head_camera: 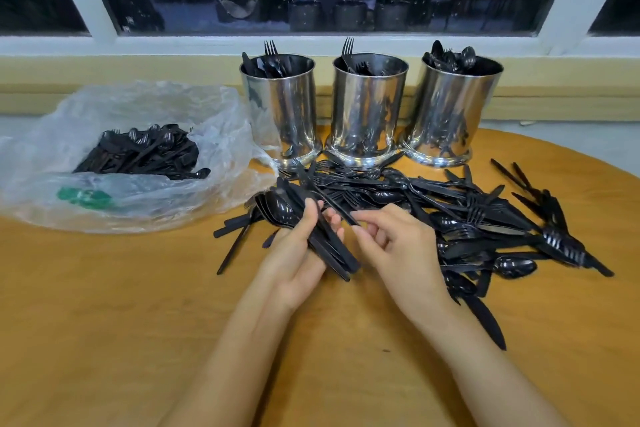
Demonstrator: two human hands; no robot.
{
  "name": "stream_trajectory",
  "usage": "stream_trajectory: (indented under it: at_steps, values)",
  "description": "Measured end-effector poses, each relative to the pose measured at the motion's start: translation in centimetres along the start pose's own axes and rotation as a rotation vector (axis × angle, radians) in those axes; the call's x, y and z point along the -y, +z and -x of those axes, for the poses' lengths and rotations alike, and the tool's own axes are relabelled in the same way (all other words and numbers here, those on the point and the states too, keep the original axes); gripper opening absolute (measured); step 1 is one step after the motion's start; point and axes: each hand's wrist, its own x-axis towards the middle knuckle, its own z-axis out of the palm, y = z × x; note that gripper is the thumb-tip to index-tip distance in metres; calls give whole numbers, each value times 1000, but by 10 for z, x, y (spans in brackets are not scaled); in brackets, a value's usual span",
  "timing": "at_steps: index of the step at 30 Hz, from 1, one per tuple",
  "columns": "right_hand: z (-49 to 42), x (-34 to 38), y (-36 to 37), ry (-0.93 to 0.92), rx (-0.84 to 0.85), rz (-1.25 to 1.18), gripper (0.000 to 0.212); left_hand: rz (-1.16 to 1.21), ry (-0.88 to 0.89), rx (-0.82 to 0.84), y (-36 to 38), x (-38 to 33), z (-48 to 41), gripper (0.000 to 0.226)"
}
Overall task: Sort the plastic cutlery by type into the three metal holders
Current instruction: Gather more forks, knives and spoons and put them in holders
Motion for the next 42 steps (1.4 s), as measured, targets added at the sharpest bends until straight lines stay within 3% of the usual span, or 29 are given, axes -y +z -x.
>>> stream_trajectory:
  at_steps: [8,13,19,29,34,42]
  values:
    - [6,5,9,-231,226,90,26,-4,47,3,0,-5,-1,26]
    - [-2,-1,-2,-103,143,-9,35,46,70,-48,-6,-10,-4,19]
    - [-28,-26,-18,85,49,155,14,84,67,-86,-8,-18,-3,18]
    - [-100,-26,26,85,430,454,18,76,45,-83,-6,-19,-1,16]
    - [-111,-27,41,122,540,550,19,112,38,-103,-7,-20,-2,17]
    - [-127,-9,21,-82,419,463,36,142,27,-101,-6,-21,1,17]
